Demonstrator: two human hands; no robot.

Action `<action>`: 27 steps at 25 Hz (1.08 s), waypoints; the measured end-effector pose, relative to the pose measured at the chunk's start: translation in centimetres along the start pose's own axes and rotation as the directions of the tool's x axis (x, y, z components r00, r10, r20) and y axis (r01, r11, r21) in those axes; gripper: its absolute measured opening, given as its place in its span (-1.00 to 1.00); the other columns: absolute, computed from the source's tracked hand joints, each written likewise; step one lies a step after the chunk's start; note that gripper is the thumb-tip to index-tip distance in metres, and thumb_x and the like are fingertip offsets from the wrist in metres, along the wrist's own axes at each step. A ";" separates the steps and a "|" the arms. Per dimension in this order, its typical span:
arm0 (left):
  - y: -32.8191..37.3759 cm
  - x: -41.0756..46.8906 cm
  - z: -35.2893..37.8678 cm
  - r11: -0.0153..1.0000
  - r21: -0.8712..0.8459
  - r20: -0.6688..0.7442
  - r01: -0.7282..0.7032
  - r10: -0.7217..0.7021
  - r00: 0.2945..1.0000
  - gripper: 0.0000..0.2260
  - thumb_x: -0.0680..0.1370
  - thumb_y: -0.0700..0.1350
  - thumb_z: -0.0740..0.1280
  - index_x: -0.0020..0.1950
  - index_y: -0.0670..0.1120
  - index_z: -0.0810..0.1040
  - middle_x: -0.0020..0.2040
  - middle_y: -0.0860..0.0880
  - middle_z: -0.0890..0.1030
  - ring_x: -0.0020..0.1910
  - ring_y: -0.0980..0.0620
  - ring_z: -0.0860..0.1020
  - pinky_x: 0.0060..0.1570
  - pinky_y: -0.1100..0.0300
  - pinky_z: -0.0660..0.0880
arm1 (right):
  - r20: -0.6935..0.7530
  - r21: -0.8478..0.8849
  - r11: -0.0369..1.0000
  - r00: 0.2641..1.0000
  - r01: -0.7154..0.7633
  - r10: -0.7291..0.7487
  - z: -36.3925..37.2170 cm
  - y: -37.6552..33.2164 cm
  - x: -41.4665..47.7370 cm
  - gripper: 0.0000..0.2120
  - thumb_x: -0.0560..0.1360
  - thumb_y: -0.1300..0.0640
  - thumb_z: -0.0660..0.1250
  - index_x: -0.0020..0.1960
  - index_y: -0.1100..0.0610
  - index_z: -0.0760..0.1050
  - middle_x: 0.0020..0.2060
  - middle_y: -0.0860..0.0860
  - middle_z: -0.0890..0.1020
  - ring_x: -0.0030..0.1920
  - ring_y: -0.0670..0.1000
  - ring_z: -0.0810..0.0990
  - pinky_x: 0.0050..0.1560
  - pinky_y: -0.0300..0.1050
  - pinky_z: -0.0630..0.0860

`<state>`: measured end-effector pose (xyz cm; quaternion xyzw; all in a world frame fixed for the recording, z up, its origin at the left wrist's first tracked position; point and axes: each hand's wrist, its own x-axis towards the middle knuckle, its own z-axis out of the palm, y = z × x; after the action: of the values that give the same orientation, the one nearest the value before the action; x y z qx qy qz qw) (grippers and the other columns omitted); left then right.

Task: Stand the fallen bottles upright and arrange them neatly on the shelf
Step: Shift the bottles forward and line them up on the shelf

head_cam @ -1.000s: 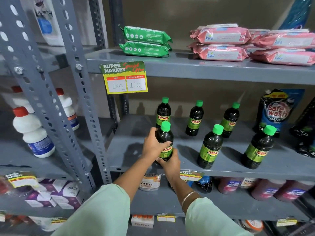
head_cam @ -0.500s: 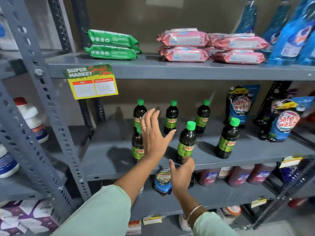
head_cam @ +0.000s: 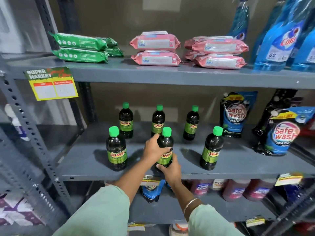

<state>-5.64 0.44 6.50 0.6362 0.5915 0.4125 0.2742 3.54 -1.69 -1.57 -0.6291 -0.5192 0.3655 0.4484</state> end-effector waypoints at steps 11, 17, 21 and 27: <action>-0.3 0.0 -0.5 0.998 -0.016 -0.051 0.055 -0.056 0.997 -0.59 0.26 -0.15 0.52 0.05 -0.11 0.47 0.03 -0.12 0.62 0.02 -0.11 0.55 -0.04 0.08 0.49 | 0.070 0.002 1.000 0.997 0.027 -0.027 0.2 -0.5 0.4 -0.40 0.30 0.30 0.50 0.27 0.15 0.35 0.07 0.06 0.59 0.12 0.09 0.55 0.10 -0.13 0.46; 0.3 -0.3 -0.9 1.000 -0.028 -0.123 -0.008 0.005 0.992 -0.32 0.29 -0.03 0.52 0.32 -0.04 0.29 0.30 -0.08 0.43 0.27 -0.10 0.39 0.17 -0.01 0.37 | -0.020 -0.047 0.998 0.999 0.037 -0.038 -1.6 0.1 -0.9 -0.11 0.28 0.12 0.55 0.46 0.16 0.13 0.38 0.10 0.37 0.41 0.07 0.32 0.39 0.00 0.31; 2.8 -0.6 -0.1 0.954 0.175 -0.333 -0.241 0.288 0.898 -0.25 0.29 0.05 0.51 0.36 -0.14 0.26 0.39 -0.12 0.34 0.40 -0.12 0.22 0.37 -0.05 0.17 | -0.387 -0.155 0.987 0.917 0.044 -0.102 -5.1 0.7 -2.2 -0.35 0.31 0.01 0.51 0.25 0.23 0.30 0.17 0.15 0.45 0.24 0.13 0.37 0.18 0.00 0.39; 7.1 -1.3 5.6 0.905 0.134 -0.205 -0.403 0.423 0.882 -0.40 0.33 -0.06 0.50 0.29 -0.16 0.35 0.36 -0.13 0.37 0.36 -0.09 0.30 0.32 -0.01 0.20 | -0.537 -0.160 0.984 0.843 -0.078 -0.020 -12.1 2.3 0.6 -0.29 0.29 0.07 0.54 0.25 0.34 0.27 0.14 0.26 0.42 0.22 0.24 0.35 0.26 0.12 0.34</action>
<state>2.95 -1.10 9.36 0.7071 0.4873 0.5058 0.0817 15.56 -3.44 0.26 -0.7510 -0.3937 0.1345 0.5127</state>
